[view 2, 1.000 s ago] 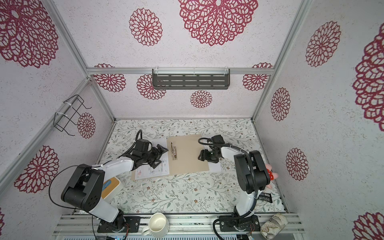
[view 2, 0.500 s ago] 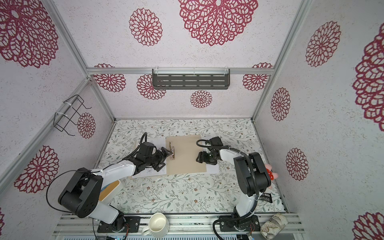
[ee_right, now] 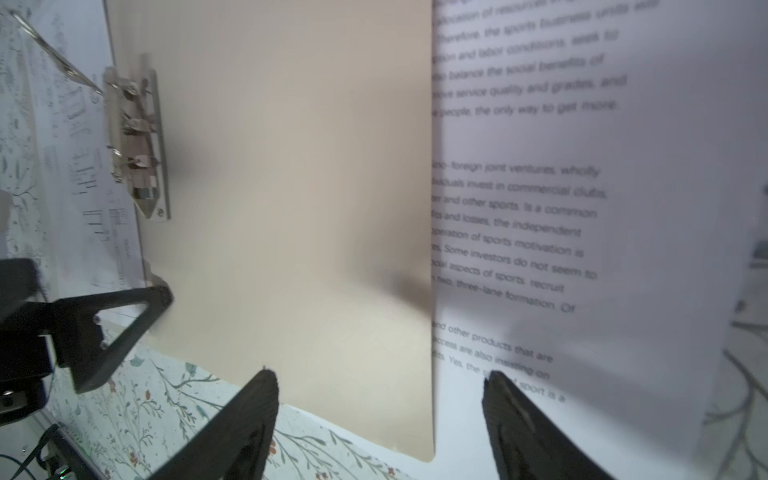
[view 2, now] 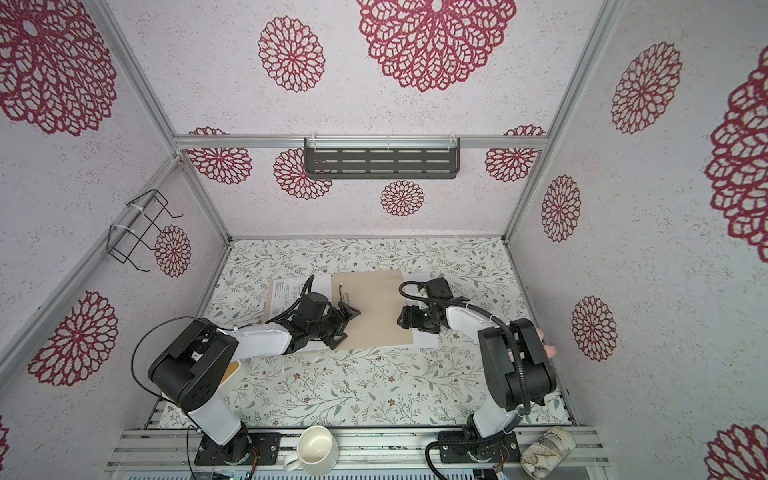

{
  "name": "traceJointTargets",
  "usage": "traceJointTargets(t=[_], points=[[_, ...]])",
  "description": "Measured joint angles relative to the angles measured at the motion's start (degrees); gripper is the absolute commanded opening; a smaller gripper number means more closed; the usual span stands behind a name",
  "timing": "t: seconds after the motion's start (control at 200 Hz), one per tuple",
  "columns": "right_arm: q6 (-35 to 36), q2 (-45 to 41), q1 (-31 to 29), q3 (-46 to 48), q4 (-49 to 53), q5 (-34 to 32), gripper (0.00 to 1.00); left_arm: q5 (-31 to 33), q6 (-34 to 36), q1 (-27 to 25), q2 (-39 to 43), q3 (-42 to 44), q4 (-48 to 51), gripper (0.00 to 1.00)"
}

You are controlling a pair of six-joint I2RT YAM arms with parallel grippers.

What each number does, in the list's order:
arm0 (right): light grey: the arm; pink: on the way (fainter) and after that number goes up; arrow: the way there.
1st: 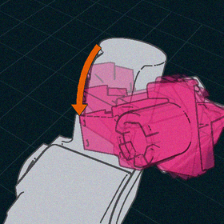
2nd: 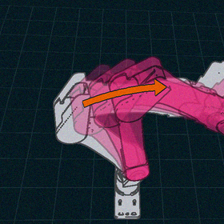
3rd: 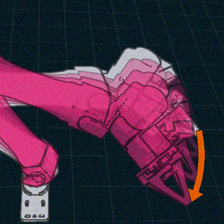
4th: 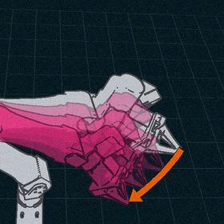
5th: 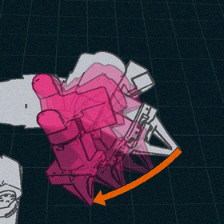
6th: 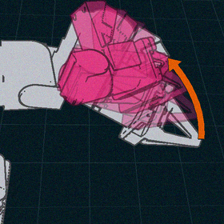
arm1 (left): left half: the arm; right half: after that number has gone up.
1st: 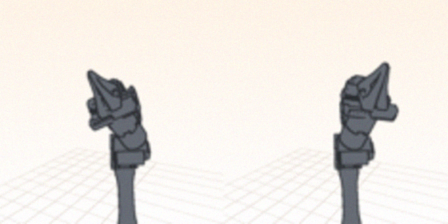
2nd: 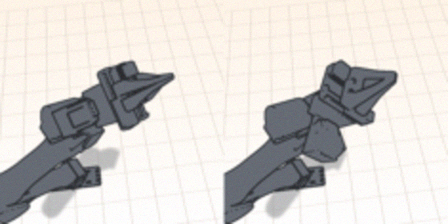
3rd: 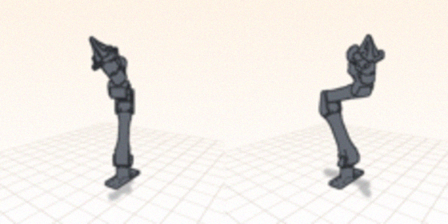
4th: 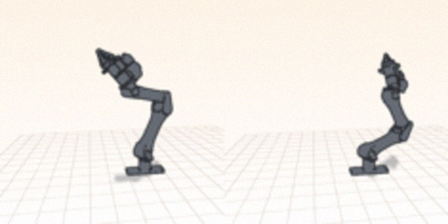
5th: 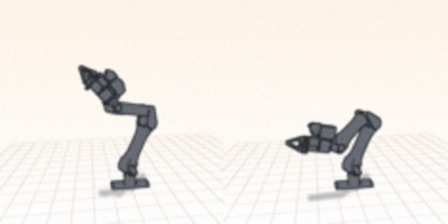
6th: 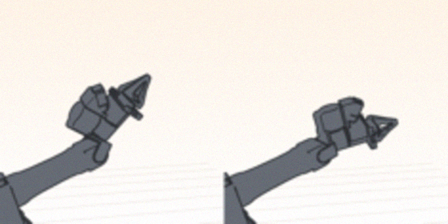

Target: Put the files into the folder

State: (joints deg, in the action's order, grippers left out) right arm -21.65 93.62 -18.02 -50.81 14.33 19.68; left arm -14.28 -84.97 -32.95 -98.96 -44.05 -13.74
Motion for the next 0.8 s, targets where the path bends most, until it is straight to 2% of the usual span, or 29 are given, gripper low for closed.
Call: traceJointTargets(t=[0.445, 0.801], points=[[2.3, -0.3, 4.2, 1.1, 2.4, -4.9, 0.8, 2.2, 1.5, 0.2, 0.2, -1.0, 4.1, 0.98], [3.0, -1.5, 5.0, 1.9, 3.6, -5.6, 0.79, 3.4, 4.4, 2.4, 2.2, -1.2, 9.9, 0.98]])
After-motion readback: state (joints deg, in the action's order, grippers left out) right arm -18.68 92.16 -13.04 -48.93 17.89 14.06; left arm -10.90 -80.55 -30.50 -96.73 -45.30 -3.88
